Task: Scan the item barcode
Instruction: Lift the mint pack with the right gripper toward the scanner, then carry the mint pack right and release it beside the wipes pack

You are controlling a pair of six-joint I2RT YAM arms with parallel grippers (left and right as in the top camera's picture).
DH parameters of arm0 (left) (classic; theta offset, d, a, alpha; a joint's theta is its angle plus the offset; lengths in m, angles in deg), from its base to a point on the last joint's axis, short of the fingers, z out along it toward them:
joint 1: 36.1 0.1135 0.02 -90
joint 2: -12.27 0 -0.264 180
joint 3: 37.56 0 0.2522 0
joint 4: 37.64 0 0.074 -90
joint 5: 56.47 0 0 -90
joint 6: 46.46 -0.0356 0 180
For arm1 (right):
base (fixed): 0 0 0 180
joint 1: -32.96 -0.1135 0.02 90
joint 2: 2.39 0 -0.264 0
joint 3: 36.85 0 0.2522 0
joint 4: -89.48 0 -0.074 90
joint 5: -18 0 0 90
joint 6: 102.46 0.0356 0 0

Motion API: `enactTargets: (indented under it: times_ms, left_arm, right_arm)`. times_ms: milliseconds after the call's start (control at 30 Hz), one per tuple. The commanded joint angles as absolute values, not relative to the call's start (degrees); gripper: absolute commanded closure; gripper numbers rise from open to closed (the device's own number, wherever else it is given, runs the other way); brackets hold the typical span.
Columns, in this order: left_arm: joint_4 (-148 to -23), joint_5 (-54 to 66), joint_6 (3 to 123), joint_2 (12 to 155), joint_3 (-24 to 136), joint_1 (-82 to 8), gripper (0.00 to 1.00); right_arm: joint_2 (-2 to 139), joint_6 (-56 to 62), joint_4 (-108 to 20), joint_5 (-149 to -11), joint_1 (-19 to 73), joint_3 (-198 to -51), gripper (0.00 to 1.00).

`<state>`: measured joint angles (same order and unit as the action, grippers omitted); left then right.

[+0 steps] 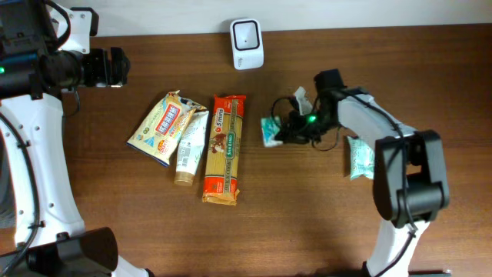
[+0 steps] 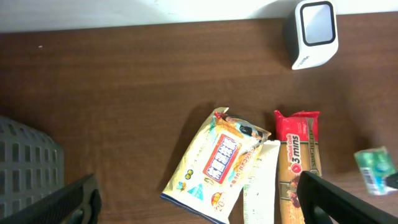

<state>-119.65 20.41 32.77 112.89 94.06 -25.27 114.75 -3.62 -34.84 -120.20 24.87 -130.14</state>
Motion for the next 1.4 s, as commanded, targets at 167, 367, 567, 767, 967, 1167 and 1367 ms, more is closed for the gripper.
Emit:
enactTargets:
  times_ms: [167, 367, 567, 767, 967, 1167, 1367]
  left_arm:
    - [-119.6, 20.0, 31.9, 112.6, 94.4, -25.1, 0.01]
    - [-119.6, 20.0, 31.8, 112.6, 94.4, -25.1, 0.01]
    - [-119.6, 20.0, 31.9, 112.6, 94.4, -25.1, 0.01]
    - [-119.6, 20.0, 31.9, 112.6, 94.4, -25.1, 0.01]
    - [-119.6, 20.0, 31.8, 112.6, 94.4, -25.1, 0.01]
    - [-119.6, 20.0, 31.9, 112.6, 94.4, -25.1, 0.01]
    - [-119.6, 20.0, 31.9, 112.6, 94.4, -25.1, 0.01]
  right_arm:
    - [109.7, 5.2, -49.8, -160.9, 28.5, -132.8, 0.96]
    - [103.1, 10.6, -50.1, -158.7, 28.5, -146.8, 0.96]
    - [102.9, 5.0, -38.3, -110.6, 20.5, -146.9, 0.96]
    - [106.2, -6.9, -31.6, -57.9, 10.8, -165.0, 0.96]
    - [126.7, -39.0, -69.1, -42.3, 5.1, -165.5, 0.96]
    - [138.0, -62.0, -81.5, -41.2, 3.2, -165.5, 0.96]
    - [138.0, -61.5, -80.0, -39.9, 3.5, -165.5, 0.96]
